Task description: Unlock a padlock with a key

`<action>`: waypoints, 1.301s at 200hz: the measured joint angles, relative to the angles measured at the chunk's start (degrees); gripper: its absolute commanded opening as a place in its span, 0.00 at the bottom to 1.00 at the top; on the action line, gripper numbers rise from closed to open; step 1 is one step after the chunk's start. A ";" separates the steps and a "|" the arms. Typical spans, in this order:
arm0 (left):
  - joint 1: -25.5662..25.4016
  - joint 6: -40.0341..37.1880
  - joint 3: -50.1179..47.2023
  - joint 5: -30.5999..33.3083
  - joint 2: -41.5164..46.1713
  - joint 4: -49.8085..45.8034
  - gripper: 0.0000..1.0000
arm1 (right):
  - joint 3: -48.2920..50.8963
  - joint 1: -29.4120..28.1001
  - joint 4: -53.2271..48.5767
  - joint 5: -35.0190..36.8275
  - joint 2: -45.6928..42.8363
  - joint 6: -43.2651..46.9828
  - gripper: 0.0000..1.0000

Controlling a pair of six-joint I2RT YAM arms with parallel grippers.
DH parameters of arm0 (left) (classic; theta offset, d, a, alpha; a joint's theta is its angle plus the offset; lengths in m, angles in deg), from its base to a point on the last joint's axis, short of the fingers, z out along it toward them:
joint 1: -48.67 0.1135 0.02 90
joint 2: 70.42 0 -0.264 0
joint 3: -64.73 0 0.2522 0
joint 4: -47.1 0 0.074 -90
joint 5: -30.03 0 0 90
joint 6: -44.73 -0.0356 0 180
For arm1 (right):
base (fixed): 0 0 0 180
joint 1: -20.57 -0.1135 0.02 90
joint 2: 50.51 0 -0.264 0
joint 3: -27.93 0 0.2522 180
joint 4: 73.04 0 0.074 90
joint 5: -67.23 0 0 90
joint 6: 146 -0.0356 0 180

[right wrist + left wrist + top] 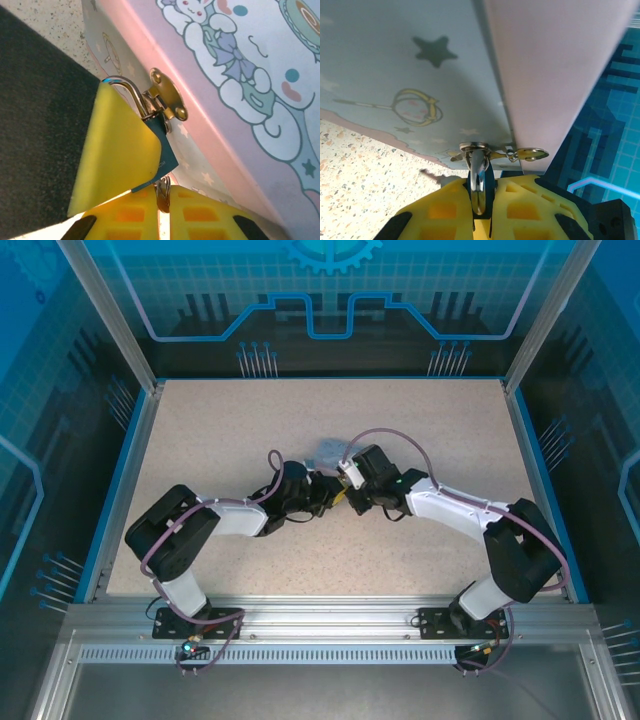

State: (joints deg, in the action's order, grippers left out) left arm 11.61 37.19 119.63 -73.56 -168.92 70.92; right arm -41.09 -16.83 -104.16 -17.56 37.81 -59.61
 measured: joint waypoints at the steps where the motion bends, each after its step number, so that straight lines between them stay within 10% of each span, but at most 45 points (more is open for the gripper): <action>1: 0.00 -0.02 0.00 0.00 0.00 0.00 0.00 | -0.02 0.02 -0.02 -0.09 0.00 -0.04 0.06; 28: 0.15 0.02 -0.02 0.00 0.00 0.20 0.00 | -0.35 1.95 -0.22 -4.48 0.09 -1.84 0.08; 129: 0.15 -0.42 -0.11 0.22 -0.02 1.29 0.00 | 4.57 7.74 3.04 -18.56 -8.31 -11.06 0.64; 260: 0.63 -6.56 -3.50 0.52 -2.49 1.20 0.00 | 11.85 9.09 16.63 -23.26 1.03 -30.32 0.66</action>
State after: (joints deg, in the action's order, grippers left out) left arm 12.25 30.63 116.14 -73.03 -171.41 72.12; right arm -29.25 -7.74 -87.53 -40.82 38.83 -89.93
